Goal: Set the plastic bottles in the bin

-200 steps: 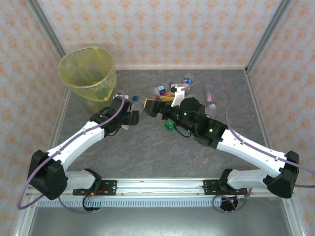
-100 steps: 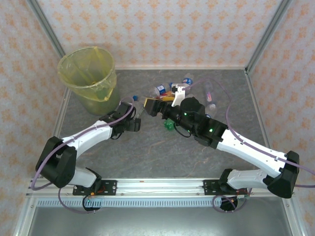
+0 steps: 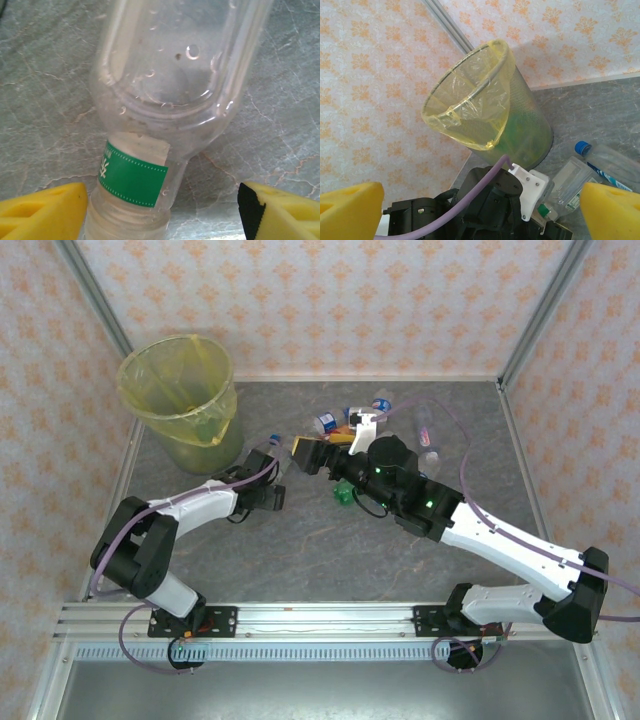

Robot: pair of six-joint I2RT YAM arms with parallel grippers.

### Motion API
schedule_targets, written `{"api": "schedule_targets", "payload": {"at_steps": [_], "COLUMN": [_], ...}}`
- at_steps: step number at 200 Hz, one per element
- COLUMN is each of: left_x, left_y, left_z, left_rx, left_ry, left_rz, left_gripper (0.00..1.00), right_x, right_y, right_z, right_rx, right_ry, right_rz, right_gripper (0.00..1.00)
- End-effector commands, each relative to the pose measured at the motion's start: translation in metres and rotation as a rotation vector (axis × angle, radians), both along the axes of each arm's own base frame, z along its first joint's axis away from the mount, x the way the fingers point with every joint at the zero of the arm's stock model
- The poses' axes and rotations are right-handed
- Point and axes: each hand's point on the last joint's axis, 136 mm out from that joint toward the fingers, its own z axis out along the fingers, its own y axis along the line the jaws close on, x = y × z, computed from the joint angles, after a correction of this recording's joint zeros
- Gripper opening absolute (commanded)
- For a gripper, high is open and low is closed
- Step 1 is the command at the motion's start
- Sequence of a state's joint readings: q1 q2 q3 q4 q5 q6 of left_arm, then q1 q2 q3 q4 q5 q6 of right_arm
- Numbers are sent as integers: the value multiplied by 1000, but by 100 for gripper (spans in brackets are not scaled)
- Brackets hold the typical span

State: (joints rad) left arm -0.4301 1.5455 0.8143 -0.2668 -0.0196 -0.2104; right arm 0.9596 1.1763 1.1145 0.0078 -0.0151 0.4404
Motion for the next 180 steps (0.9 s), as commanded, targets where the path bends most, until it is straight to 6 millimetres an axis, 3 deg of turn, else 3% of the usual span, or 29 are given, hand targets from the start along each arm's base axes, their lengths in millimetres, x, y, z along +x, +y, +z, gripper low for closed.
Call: {"api": "schedule_targets", "payload": {"at_steps": [1, 21, 180], "left_x": [3, 1, 4], "left_y": [-13, -20, -8], "left_z": [2, 3, -17], "left_rx": [-58, -77, -4], "left_ry": [-4, -1, 37], "left_rz": [-34, -50, 0], "left_gripper": [79, 76, 59], "right_x": [-2, -1, -2], "right_y": [-4, -5, -5], "right_z": [13, 12, 6], "right_rx": [19, 17, 7], "right_ry": [-26, -26, -29], "right_rz": [-11, -16, -14], "right_gripper": [100, 100, 100]}}
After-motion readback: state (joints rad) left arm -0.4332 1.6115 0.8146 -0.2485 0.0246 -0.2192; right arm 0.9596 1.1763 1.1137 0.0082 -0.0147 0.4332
